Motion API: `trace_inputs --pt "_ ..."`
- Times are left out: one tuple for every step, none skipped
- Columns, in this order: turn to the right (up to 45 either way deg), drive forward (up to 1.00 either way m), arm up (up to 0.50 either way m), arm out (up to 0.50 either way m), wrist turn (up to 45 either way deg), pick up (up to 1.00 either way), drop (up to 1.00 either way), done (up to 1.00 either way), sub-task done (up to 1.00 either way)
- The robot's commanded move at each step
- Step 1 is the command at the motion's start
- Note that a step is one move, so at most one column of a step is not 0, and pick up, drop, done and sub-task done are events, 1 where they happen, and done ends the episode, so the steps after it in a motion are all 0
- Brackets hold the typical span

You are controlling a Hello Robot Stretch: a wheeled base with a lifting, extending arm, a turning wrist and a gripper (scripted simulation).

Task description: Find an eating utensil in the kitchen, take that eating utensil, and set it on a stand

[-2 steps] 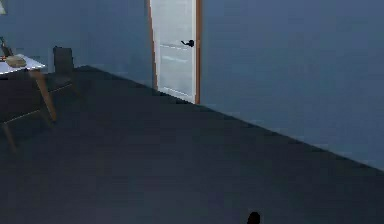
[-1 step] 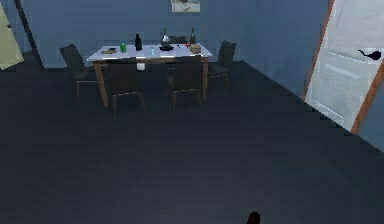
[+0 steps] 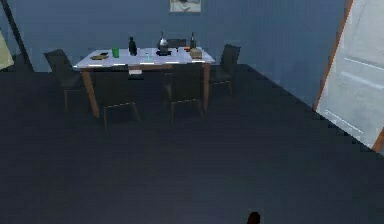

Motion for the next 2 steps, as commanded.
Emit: trace_inputs --pt "-45.0 0.00 0.00 0.00 0.0 0.00 0.00 0.00 0.00" --pt "0.0 1.00 0.00 0.00 0.0 0.00 0.00 0.00 0.00"
